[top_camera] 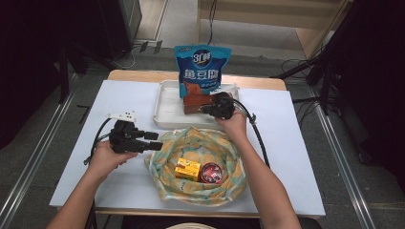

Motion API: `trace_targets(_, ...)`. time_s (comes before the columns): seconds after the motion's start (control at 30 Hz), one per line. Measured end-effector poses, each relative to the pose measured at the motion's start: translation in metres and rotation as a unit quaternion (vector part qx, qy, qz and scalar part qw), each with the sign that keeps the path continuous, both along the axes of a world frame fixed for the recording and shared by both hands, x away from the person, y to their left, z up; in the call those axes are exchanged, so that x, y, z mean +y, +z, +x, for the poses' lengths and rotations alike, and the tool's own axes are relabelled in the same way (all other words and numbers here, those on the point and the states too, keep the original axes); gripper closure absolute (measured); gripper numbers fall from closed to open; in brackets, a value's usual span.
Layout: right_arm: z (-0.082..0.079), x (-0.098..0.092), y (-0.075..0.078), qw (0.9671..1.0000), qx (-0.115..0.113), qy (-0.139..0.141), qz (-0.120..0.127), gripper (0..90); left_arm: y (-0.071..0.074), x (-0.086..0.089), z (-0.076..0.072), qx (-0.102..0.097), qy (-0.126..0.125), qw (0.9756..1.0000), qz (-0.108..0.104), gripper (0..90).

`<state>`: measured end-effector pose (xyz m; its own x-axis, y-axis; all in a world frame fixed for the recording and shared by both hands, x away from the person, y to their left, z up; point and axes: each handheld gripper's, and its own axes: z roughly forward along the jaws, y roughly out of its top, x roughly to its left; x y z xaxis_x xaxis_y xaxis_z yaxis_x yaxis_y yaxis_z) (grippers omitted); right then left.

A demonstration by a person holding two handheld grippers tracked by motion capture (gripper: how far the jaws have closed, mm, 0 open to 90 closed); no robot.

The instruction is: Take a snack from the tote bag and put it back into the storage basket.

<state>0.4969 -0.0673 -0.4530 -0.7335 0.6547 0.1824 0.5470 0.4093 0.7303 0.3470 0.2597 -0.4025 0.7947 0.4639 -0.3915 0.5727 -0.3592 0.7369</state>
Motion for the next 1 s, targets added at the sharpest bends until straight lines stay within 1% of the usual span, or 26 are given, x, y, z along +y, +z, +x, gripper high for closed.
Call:
trace_targets(0.1, 0.002, 0.001, 0.0, 1.0, 0.0, -0.006, 0.001, 90.0, 0.0, 0.0, 0.0, 0.001, -0.001, 1.0, 0.0, 42.6)
trace_targets(0.17, 0.004, 0.004, 0.001, 0.9999, 0.01, -0.003, -0.002, 89.8, 0.0, 0.0, 0.0, 0.0, -0.001, 1.0, -0.001, 42.6)
trace_targets(0.27, 0.005, 0.009, 0.002, 0.9999, 0.009, 0.0, -0.007, 89.8, 0.0, 0.0, 0.0, 0.0, -0.002, 1.0, 0.0, 42.7)
trace_targets(0.3, 0.007, 0.014, 0.003, 0.9999, 0.011, 0.0, -0.011, 89.8, 0.0, 0.0, 0.0, 0.0, -0.001, 1.0, 0.0, 42.7)
trace_targets(0.37, 0.009, 0.015, 0.002, 0.9999, 0.01, -0.003, -0.008, 89.9, 0.0, 0.0, 0.0, 0.0, -0.001, 1.0, -0.002, 42.7)
trace_targets(0.47, 0.011, 0.015, -0.001, 0.9999, 0.015, -0.005, -0.003, 90.0, 0.0, 0.0, 0.0, 0.0, 0.0, 1.0, -0.002, 42.7)
trace_targets(0.5, 0.011, 0.015, -0.002, 0.9999, 0.016, -0.005, -0.005, 90.0, 0.0, 0.0, 0.0, 0.0, -0.001, 1.0, -0.001, 42.7)
trace_targets(0.63, 0.011, 0.016, -0.002, 0.9999, 0.01, -0.003, -0.007, 90.0, 0.0, -0.001, 0.0, 0.0, -0.003, 1.0, -0.002, 42.8)
trace_targets(0.73, 0.01, 0.016, -0.002, 0.9999, 0.013, 0.0, -0.005, 90.0, -0.001, -0.001, 0.0, -0.001, -0.004, 1.0, 0.001, 42.7)
trace_targets(0.93, 0.008, 0.011, 0.002, 0.9999, 0.015, 0.004, 0.004, 89.8, -0.001, -0.001, 0.0, 0.001, -0.001, 1.0, -0.001, 42.9)
trace_targets(1.0, 0.005, 0.008, 0.007, 0.9998, 0.017, 0.011, 0.007, 88.8, 0.0, -0.001, 0.0, -0.001, -0.002, 1.0, 0.0, 42.9)
